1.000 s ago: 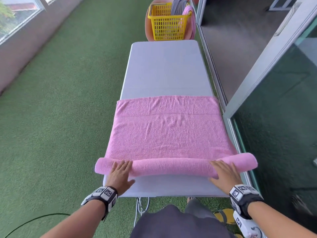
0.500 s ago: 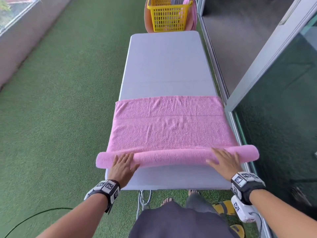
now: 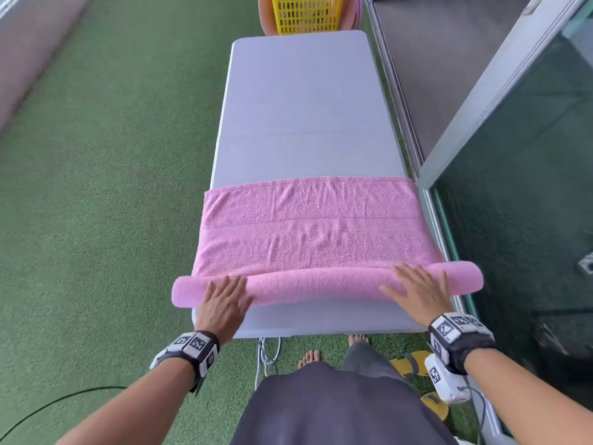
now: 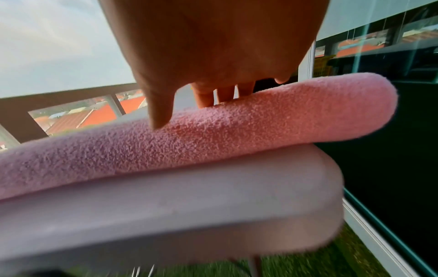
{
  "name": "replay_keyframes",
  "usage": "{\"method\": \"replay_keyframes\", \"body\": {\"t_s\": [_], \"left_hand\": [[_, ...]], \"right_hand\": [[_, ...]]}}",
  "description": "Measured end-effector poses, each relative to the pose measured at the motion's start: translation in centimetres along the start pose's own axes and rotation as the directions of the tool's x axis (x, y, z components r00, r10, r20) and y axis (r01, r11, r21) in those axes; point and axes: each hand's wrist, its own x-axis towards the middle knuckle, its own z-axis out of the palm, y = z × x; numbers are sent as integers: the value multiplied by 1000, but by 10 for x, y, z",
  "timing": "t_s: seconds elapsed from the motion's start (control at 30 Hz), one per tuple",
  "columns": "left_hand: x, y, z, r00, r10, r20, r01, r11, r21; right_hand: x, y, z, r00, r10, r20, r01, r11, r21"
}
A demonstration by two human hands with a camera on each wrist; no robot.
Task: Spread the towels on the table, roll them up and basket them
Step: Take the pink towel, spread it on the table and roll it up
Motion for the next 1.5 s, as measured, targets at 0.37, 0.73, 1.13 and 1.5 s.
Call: {"method": "replay_keyframes", "body": {"t_s": [0.37, 0.73, 1.13, 1.5], "left_hand": [[-3, -1, -1, 994, 20, -109, -20, 1000, -1], [-28, -4, 19, 993, 77, -94, -77, 997, 3], [-10, 0, 2, 998, 68, -3, -68, 996, 65], [5, -20, -20, 995, 1, 97, -17, 986, 166]], "right_hand": [[1, 13, -8, 998, -57, 3, 57, 997, -55], [-23, 19, 19, 998, -62, 22, 63, 997, -48], [-14, 15, 17, 994, -96, 52, 100, 993, -62], [6, 41, -3, 998, -12, 62, 21, 990, -139]]}}
